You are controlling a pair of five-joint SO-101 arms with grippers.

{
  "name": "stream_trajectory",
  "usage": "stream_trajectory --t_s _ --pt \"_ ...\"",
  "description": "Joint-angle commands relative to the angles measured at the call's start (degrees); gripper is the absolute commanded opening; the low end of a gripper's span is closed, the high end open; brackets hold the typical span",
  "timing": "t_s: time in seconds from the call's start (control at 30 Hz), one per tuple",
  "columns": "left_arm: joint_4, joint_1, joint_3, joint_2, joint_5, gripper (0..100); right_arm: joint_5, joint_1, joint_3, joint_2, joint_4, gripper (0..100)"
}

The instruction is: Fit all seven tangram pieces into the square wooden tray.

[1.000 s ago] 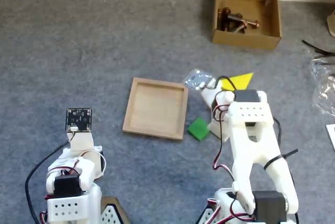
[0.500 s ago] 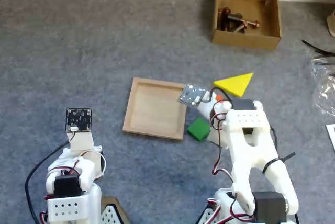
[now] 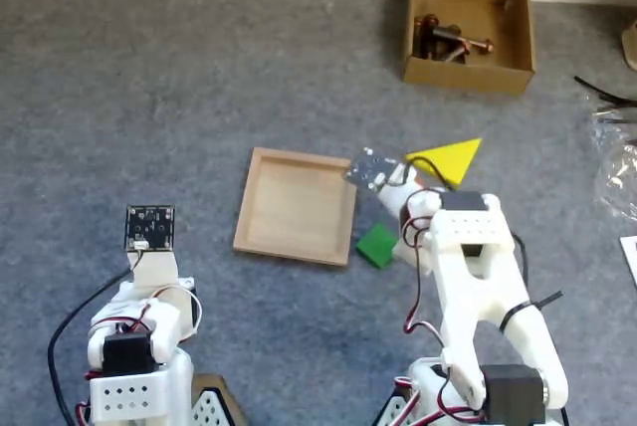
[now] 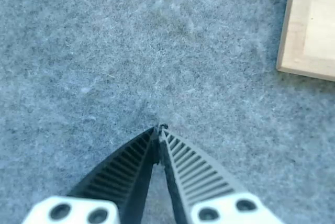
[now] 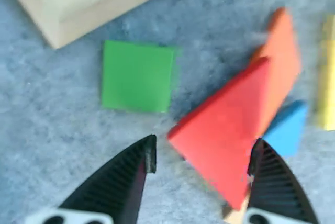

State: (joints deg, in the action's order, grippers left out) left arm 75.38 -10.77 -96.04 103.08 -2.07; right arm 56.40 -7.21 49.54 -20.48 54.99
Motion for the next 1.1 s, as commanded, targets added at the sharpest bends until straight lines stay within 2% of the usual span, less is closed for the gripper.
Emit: stream_trajectory --t_s 0.0,0.23,0.93,1.07 --pt "0.44 -0.48 -1.19 -0.4 -0.09 0 -0.53 0.84 0.92 -2.15 -3.38 27.2" --pt "0.44 -0.48 -1.19 -0.4 -0.09 0 -0.53 2.51 3.91 -2.24 -7.43 27.2" --pt "0.44 -0.48 -1.19 -0.4 -0.09 0 -0.44 2.42 6.2 -2.15 -9.71 26.8" --pt "0.44 -0.48 -1.19 -0.4 -0.09 0 -0.18 2.42 10.33 -2.15 -15.96 27.0"
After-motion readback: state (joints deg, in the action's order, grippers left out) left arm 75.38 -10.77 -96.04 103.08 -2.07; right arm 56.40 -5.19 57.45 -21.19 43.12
